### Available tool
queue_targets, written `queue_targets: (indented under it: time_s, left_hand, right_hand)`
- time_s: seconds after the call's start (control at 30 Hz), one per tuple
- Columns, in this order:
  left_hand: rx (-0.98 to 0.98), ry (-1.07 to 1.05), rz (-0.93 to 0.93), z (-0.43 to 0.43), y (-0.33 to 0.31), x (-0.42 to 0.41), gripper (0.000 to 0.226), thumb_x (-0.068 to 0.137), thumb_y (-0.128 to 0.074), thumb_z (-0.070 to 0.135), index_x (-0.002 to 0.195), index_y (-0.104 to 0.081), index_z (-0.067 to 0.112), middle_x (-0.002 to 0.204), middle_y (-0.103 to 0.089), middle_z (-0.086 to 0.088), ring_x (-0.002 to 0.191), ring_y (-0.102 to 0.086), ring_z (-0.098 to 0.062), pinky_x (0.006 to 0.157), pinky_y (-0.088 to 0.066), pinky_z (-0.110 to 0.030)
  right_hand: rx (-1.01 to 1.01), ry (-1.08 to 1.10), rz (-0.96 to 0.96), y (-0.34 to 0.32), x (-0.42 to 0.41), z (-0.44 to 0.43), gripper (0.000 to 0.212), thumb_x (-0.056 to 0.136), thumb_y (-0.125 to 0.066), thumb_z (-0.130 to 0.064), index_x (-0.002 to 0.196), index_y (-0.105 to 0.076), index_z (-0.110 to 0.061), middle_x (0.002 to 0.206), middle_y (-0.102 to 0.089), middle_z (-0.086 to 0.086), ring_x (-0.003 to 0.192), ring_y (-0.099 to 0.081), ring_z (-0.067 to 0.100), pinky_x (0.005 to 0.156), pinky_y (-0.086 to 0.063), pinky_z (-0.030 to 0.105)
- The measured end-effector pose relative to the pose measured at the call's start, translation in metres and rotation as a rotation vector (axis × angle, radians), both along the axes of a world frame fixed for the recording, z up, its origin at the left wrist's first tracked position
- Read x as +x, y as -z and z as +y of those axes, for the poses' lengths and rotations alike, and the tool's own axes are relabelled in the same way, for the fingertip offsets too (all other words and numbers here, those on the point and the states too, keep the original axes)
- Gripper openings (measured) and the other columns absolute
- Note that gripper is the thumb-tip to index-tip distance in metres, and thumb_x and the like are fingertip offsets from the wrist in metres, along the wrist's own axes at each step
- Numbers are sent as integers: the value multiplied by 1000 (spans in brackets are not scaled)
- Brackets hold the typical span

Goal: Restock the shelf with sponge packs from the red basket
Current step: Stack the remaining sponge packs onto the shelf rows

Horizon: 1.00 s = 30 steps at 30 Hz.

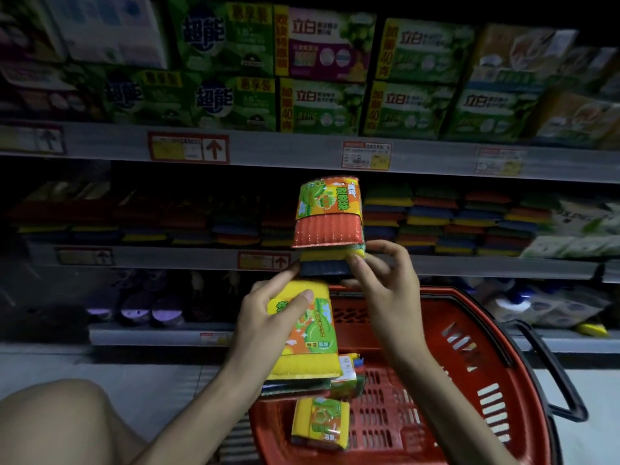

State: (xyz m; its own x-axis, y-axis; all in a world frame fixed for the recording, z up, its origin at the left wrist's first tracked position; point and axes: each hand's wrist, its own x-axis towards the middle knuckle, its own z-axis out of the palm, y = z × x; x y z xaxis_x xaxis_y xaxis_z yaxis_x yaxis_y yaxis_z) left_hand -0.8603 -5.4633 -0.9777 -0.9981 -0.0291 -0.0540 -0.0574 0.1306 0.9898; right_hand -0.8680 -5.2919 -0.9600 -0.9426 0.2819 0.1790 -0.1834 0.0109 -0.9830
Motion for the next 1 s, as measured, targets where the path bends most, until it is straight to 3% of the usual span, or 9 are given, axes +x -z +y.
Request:
queue_targets:
  time_s: [0.17,0.33,0.43,0.5,0.57,0.63,0.73,0.87,1.0]
  left_hand:
    - [-12,-2,26,3,2,-3,47,94,-72,31,139,-59,38,123,-47,32,96,-41,39,71,-37,8]
    - [-17,-38,30,6,6,-8,54,93,-72,32,144,-56,26,114,-44,37,90,-38,43,77,-39,1]
    - [-11,-37,29,7,6,-9,53,93,-73,33,143,-57,28,116,-47,36,98,-44,35,95,-41,-13]
    - [0,-34,27,7,4,-11,41,92,-73,33,130,-61,45,116,-49,34,100,-47,31,102,-45,-25]
    - [-1,-32,36,7,1,-15,36,93,-73,32,111,-57,58,114,-50,34,95,-46,35,96,-45,-19]
    - [-12,-24,46,7,2,-19,38,93,-73,33,123,-60,52,120,-53,30,99,-47,34,90,-42,-11]
    - [-28,-33,65,7,6,-21,45,94,-72,33,136,-62,42,132,-56,20,113,-51,21,95,-46,-16]
    - [-34,-5,56,6,7,-15,42,94,-70,37,132,-61,54,129,-50,28,105,-45,32,90,-46,-20]
    - [-13,-3,40,6,7,-21,45,94,-70,39,134,-58,57,129,-49,31,108,-47,24,93,-49,-26]
  right_hand:
    - [-96,140,-21,9,-1,-7,21,91,-77,-18,111,-72,-12,97,-79,6,90,-77,23,72,-63,32]
    - [-207,109,-71,9,0,-10,21,91,-76,-17,111,-76,-24,96,-81,4,95,-77,25,82,-64,36]
    - [-293,60,-82,4,-2,-11,24,94,-71,-11,114,-74,-24,97,-81,6,94,-78,26,81,-63,30]
    - [-353,40,-100,1,-4,-13,26,96,-68,-7,116,-74,-23,96,-81,9,90,-78,27,82,-62,29]
    - [-391,40,-118,1,-8,-14,26,97,-67,-5,116,-74,-21,96,-80,10,86,-77,26,83,-62,30]
    - [-426,74,-138,3,-13,-16,25,96,-68,-2,113,-75,-19,93,-80,9,84,-77,24,80,-62,28]
    - [-539,135,-187,8,-23,-17,20,96,-67,0,113,-72,-8,87,-79,6,81,-78,22,76,-62,25]
    - [-604,184,-222,8,-33,-17,19,94,-70,-1,112,-69,-5,86,-79,6,79,-78,21,74,-62,23]
    - [-573,203,-211,6,-40,-16,16,92,-72,1,100,-71,-13,86,-79,6,80,-78,23,74,-61,25]
